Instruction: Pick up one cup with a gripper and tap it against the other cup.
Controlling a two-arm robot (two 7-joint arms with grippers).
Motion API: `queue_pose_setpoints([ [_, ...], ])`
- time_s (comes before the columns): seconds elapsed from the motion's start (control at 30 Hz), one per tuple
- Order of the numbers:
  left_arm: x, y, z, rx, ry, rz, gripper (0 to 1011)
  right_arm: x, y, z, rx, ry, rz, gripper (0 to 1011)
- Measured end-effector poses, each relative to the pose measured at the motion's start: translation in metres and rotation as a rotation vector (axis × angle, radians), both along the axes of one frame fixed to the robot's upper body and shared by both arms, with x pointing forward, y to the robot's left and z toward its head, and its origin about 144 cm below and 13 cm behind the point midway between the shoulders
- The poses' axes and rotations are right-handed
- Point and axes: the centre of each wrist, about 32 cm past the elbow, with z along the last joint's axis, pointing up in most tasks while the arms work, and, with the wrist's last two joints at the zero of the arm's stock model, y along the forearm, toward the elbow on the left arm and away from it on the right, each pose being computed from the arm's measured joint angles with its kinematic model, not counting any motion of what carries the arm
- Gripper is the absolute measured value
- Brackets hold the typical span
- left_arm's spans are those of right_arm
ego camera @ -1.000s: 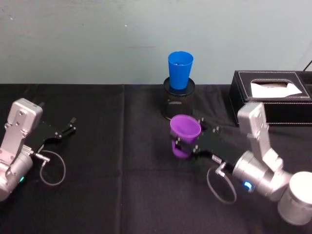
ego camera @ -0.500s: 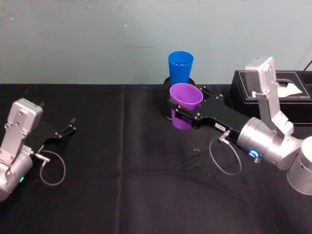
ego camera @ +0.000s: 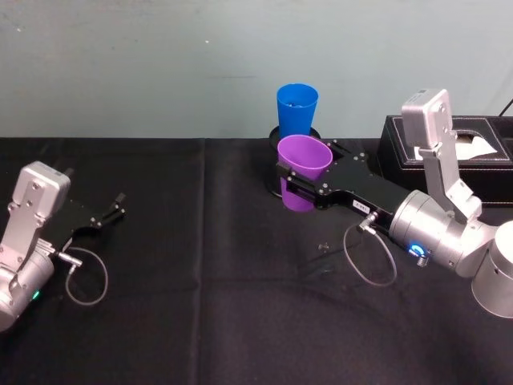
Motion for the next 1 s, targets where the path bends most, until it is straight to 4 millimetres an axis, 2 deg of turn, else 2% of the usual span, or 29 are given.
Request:
queue_pose_setpoints([
  [1.0,0.0000,0.0000,0.0000,0.000,0.000,0.000,1000,-0.0001,0.0000,-0.0005,-0.001,-0.003,0.000,729],
])
